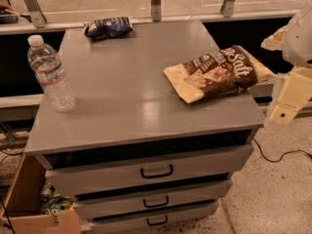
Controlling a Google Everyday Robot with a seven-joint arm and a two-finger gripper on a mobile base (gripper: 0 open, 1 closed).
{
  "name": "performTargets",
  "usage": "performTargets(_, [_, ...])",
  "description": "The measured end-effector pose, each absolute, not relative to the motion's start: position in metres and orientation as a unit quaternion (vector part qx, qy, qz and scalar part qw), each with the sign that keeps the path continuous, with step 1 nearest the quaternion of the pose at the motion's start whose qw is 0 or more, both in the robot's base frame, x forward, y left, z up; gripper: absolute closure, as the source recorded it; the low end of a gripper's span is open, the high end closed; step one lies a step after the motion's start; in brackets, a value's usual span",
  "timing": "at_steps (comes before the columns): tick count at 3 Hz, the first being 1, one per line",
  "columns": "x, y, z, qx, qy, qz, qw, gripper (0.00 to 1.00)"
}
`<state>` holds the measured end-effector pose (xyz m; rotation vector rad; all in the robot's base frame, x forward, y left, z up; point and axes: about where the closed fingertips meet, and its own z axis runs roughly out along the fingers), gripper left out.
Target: Move brown chip bag near blue chip bag
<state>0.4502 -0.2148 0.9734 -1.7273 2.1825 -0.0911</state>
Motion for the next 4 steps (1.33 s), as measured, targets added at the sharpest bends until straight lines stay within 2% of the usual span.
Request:
performTargets(3, [0.6,-0.23,0.919,-0.594,0.746,-0.084,0.288,0.0])
performTargets(4, [0.648,-0.234,0.892,-0.576,0.749,-0.063,0.322,0.0])
